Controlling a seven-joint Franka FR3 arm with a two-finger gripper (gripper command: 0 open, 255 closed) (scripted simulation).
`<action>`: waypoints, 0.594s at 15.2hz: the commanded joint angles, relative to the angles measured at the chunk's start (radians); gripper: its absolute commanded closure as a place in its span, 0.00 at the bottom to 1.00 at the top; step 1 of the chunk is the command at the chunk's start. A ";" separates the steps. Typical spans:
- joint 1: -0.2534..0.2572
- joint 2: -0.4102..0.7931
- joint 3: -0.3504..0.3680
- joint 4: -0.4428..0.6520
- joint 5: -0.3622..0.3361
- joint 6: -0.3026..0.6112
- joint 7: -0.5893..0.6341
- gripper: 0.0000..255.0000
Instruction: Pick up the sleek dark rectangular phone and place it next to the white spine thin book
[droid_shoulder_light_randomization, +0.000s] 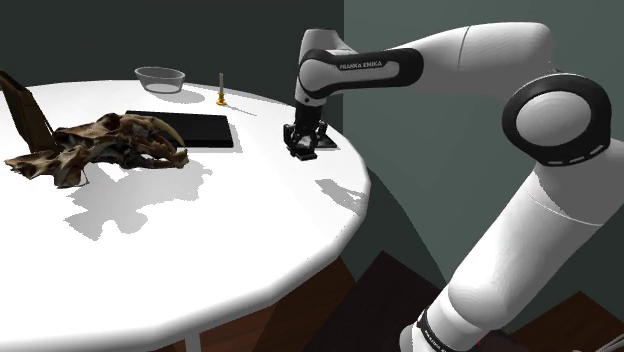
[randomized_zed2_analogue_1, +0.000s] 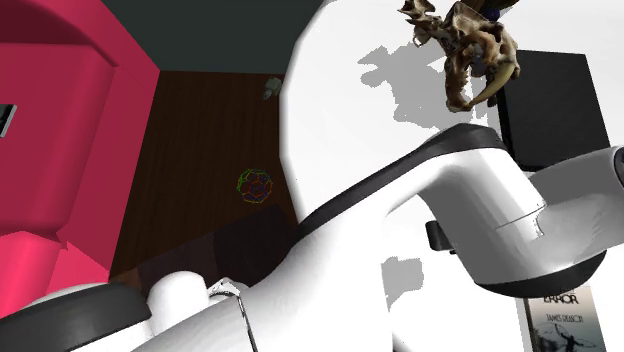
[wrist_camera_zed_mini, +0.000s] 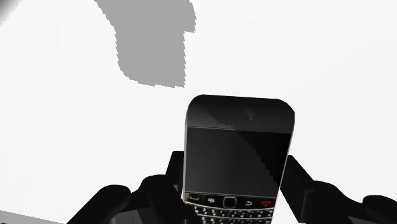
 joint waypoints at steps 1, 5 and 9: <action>-0.023 0.030 -0.022 0.040 -0.004 -0.007 -0.046 1.00; -0.074 0.091 -0.068 0.117 -0.007 -0.017 -0.143 1.00; -0.074 0.098 -0.068 0.071 -0.009 0.035 -0.139 1.00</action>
